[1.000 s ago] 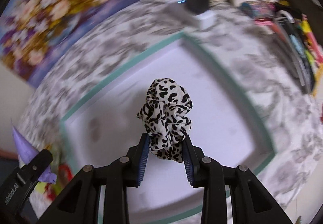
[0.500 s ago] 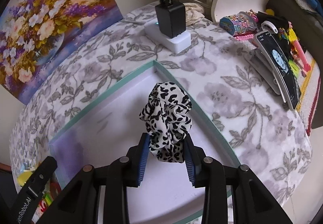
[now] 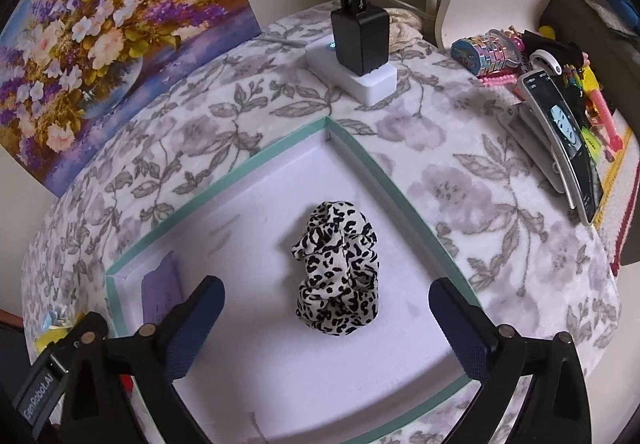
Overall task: Organize soft objects
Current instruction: 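Carry both items into the white tray and open both tools to release them, then move both open tools back over the pile of soft items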
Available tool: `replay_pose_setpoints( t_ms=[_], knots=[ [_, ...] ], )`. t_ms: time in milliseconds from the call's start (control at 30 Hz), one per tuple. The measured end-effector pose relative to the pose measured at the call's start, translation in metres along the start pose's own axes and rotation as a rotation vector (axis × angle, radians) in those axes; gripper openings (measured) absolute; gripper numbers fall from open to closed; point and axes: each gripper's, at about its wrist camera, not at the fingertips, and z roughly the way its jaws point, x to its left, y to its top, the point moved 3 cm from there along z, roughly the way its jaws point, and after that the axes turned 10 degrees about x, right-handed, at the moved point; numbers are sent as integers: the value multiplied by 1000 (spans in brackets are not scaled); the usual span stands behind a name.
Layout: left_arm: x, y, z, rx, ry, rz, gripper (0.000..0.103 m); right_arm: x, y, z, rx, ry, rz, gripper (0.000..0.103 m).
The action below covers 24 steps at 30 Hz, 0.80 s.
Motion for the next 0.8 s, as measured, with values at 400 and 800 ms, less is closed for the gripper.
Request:
replay_pose_setpoints(
  t_ms=[400,800],
  knots=[
    [25,4,-12,-26,32,-67,102,9,-5,-4,-9,-49,-42,103],
    [100,1,-63,-126,141,-174,103,56,-26,-30,-66,-45,-188,103]
  ],
)
